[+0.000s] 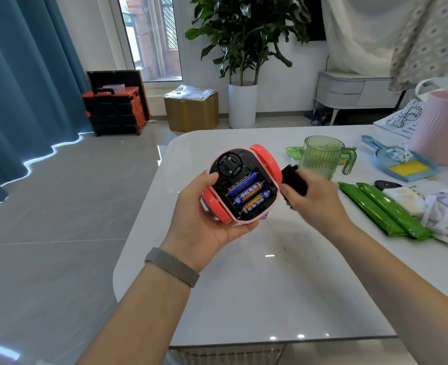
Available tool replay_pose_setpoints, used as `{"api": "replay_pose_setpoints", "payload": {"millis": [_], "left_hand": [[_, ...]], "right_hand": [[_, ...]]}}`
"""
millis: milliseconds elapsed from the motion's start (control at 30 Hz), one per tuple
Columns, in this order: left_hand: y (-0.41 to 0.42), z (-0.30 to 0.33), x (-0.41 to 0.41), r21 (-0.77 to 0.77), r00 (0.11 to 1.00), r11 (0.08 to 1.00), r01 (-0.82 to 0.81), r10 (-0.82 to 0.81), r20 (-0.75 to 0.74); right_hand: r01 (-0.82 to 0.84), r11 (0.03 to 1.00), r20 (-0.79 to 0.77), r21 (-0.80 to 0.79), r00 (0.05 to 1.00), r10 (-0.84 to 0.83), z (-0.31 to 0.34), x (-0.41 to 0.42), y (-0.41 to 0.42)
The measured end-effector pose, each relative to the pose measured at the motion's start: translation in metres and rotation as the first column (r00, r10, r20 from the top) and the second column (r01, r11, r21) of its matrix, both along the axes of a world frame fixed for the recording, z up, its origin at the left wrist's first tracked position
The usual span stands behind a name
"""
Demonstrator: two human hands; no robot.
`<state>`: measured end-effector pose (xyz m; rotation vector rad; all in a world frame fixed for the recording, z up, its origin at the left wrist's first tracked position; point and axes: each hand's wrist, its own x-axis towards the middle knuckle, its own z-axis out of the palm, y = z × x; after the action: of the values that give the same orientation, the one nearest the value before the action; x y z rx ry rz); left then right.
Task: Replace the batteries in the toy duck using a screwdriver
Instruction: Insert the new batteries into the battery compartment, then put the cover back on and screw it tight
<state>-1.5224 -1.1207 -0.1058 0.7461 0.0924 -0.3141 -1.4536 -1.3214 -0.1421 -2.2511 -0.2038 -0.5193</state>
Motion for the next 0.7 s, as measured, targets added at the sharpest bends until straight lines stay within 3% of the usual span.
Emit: {"api": "replay_pose_setpoints", "payload": {"millis": [67, 133, 233, 367, 467, 567, 700], "left_hand": [[-0.001, 0.001, 0.000, -0.006, 1.000, 1.000, -0.002, 0.002, -0.009], [-0.001, 0.001, -0.001, 0.018, 1.000, 1.000, -0.004, 0.004, -0.013], [-0.002, 0.002, -0.003, 0.047, 1.000, 0.999, -0.001, 0.002, -0.014], [-0.002, 0.002, -0.006, 0.069, 1.000, 0.998, -0.005, 0.006, -0.019], [-0.002, 0.003, -0.005, 0.071, 1.000, 0.997, -0.004, 0.005, -0.018], [-0.001, 0.006, -0.004, 0.051, 0.999, 0.998, -0.028, 0.029, -0.016], [0.003, 0.007, -0.001, 0.030, 0.998, 0.998, -0.059, 0.059, -0.002]], "right_hand": [[0.066, 0.957, -0.014, 0.282, 0.998, -0.065, 0.018, -0.010, -0.003], [0.080, 0.821, -0.031, 0.565, 0.997, -0.076, 0.035, -0.021, -0.003], [-0.012, 0.616, 0.022, 0.788, 1.000, -0.009, 0.053, -0.036, 0.007], [-0.213, 0.500, 0.146, 0.840, 0.974, 0.171, 0.065, -0.050, 0.022], [-0.253, 0.421, 0.128, 0.871, 0.945, 0.302, 0.070, -0.057, 0.029], [-0.244, 0.448, 0.075, 0.860, 0.929, 0.362, 0.070, -0.058, 0.031], [-0.220, 0.598, -0.013, 0.771, 0.933, 0.360, 0.067, -0.058, 0.032]]}}
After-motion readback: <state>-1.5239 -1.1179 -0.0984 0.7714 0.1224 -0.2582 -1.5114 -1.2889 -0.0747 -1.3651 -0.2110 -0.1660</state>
